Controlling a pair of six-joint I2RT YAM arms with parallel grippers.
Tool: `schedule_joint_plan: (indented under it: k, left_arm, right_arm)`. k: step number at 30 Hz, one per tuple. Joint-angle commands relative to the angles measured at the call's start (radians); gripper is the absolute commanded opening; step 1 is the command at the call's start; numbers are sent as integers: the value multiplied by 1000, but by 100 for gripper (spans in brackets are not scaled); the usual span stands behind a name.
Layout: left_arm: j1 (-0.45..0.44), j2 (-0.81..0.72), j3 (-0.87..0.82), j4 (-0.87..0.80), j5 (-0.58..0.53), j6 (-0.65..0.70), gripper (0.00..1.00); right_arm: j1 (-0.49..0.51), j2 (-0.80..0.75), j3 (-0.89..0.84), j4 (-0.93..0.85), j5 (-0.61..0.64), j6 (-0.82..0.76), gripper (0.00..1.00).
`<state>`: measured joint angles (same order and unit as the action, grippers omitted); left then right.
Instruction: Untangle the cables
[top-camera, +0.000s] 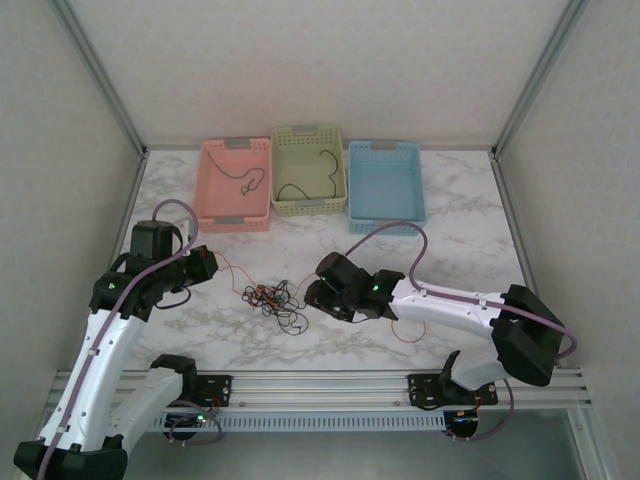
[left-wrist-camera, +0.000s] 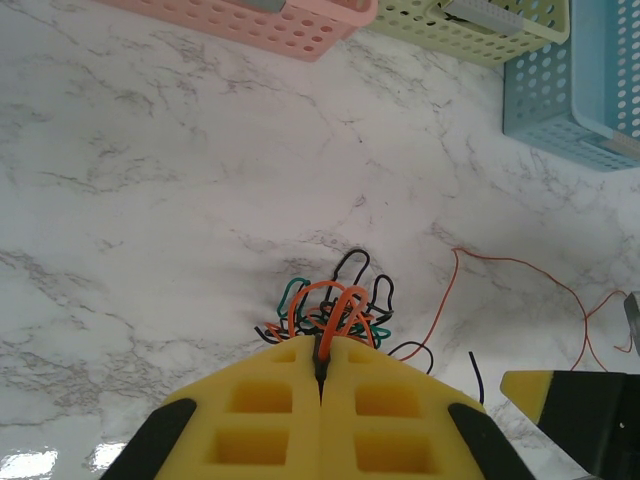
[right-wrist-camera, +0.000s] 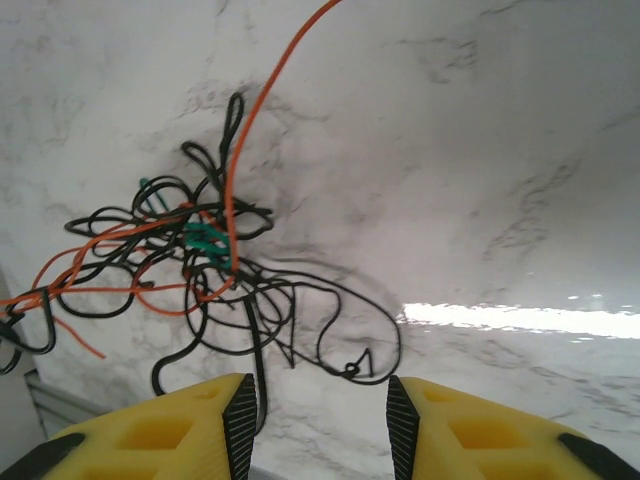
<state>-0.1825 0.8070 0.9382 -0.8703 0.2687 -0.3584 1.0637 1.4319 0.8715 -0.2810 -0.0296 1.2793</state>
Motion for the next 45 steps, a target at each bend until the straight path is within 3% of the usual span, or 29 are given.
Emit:
schedule_joint_plan:
  k: [1, 16, 19, 25, 29, 34, 40, 45]
  left_arm:
    - [-7, 0, -12, 10, 3, 14, 0]
    - [-7, 0, -10, 10, 4, 15, 0]
    - [-6, 1, -11, 11, 4, 15, 0]
    - [-7, 1, -12, 11, 3, 15, 0]
    - [-6, 3, -12, 8, 0, 13, 0]
    - [-6, 0, -6, 4, -15, 13, 0]
    - [-4, -11, 4, -15, -69, 10, 0]
    - [1, -52, 11, -30, -152, 0, 0]
  right_arm:
    - [17, 37, 35, 70, -47, 0, 42]
    - [24, 108, 33, 222, -167, 67, 39]
    - [24, 104, 37, 221, -167, 65, 31]
    - [24, 93, 54, 204, -170, 54, 1]
    - [25, 81, 90, 148, -159, 19, 0]
    - [-3, 55, 175, -44, -125, -86, 0]
    - [-180, -65, 125, -192, -188, -249, 0]
    - [-571, -250, -34, -332, -323, -444, 0]
